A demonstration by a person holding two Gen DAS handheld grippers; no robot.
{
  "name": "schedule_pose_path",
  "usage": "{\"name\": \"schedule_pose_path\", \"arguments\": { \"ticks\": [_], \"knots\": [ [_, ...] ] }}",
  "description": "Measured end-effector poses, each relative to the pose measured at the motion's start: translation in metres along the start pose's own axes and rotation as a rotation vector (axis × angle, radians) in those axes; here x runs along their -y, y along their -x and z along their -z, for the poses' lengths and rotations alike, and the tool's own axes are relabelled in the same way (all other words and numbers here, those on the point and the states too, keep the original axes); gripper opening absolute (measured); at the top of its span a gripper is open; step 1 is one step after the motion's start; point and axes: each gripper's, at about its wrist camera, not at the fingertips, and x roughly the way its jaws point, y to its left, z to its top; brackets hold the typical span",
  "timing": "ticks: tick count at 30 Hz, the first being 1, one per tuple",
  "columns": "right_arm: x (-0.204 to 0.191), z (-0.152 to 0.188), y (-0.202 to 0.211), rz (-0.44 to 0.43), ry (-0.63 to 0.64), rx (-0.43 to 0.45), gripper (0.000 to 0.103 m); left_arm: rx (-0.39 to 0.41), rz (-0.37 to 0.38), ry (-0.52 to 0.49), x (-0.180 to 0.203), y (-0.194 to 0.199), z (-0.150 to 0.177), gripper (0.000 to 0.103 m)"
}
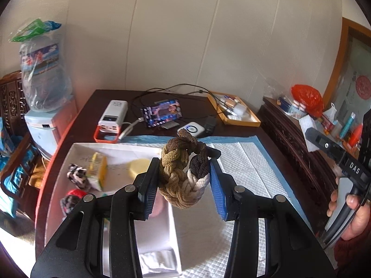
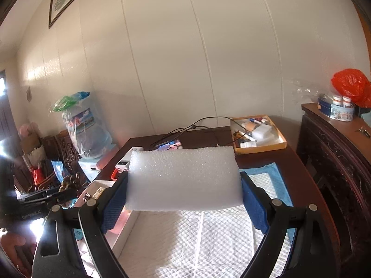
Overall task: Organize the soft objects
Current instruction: 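Carry the rope knot and foam block over the white box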
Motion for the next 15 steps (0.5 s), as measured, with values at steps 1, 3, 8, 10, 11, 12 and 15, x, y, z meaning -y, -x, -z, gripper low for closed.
{"name": "schedule_pose_path", "arguments": {
  "ticks": [1,3,8,10,11,12,15],
  "knots": [
    [-0.005,0.0,-0.002,-0.004,0.008,-0.002,0.09,0.003,-0.005,0.004,-0.004,0.002,-0.001,0.042],
    [-0.013,-0.001,-0.005,-0.013,0.019,-0.006,0.09,0.009,-0.018,0.018,-0.015,0.005,-0.002,0.042],
    [-0.033,0.0,-0.014,-0.039,0.047,-0.016,0.09,0.021,-0.044,0.041,-0.036,0.011,-0.004,0.042],
    [-0.04,0.002,-0.018,-0.05,0.056,-0.024,0.09,0.024,-0.06,0.05,-0.045,0.014,-0.003,0.042],
    [-0.045,0.002,-0.02,-0.056,0.06,-0.03,0.09,0.025,-0.066,0.053,-0.048,0.015,-0.003,0.042],
    [-0.049,0.003,-0.022,-0.061,0.065,-0.034,0.09,0.025,-0.073,0.058,-0.053,0.016,-0.003,0.042],
    [-0.062,0.006,-0.029,-0.083,0.08,-0.046,0.09,0.021,-0.086,0.076,-0.066,0.017,0.0,0.042]
  ]
}}
